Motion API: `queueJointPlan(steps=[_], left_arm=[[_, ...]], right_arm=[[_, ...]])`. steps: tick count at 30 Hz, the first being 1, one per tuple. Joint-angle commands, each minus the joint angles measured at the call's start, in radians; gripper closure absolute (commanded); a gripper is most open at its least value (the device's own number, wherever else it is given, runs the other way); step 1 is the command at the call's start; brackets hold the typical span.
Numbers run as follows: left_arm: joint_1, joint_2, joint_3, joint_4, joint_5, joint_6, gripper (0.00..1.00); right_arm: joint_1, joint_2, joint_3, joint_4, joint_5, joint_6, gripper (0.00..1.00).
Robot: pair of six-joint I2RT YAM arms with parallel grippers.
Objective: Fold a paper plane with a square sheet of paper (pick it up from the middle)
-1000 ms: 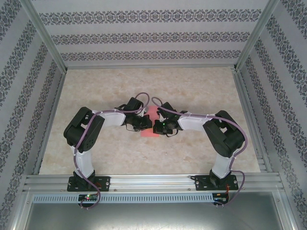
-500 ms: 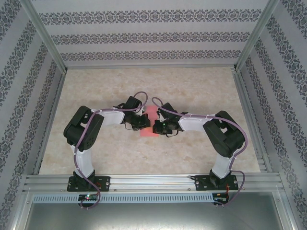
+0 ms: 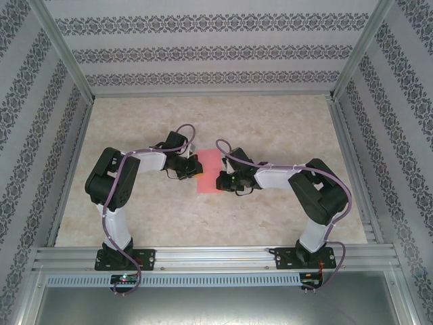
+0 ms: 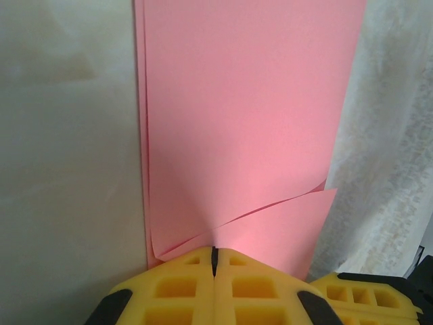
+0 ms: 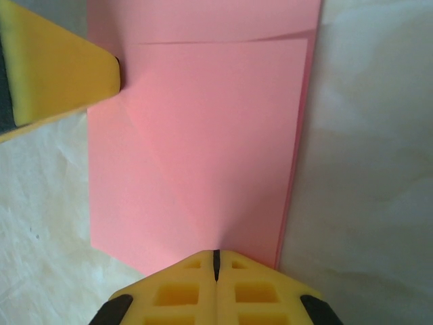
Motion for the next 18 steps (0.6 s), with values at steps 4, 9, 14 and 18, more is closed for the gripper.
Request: queueJointPlan(steps=[4, 9, 14, 18], left_arm=[[0.035, 0.048, -0.023, -0.118, -0.149, 0.034, 0.98], [0.034, 0.044, 0.004, -0.116, -0.098, 0.049, 0.97], [0.033, -0.034, 0.069, -0.11, -0.038, 0.041, 0.79], [0.036, -0.113, 0.101, -0.161, -0.105, 0.022, 0.54]], right_arm=[[-0.007, -0.058, -0.098, -0.209, 0.004, -0.016, 1.0], [-0.014, -0.126, -0.101, -0.221, 0.025, -0.006, 1.0], [-0.03, -0.221, -0.062, -0.151, 0.052, 0.017, 1.0], [-0.072, -0.222, -0.029, -0.063, 0.044, 0.022, 0.79]])
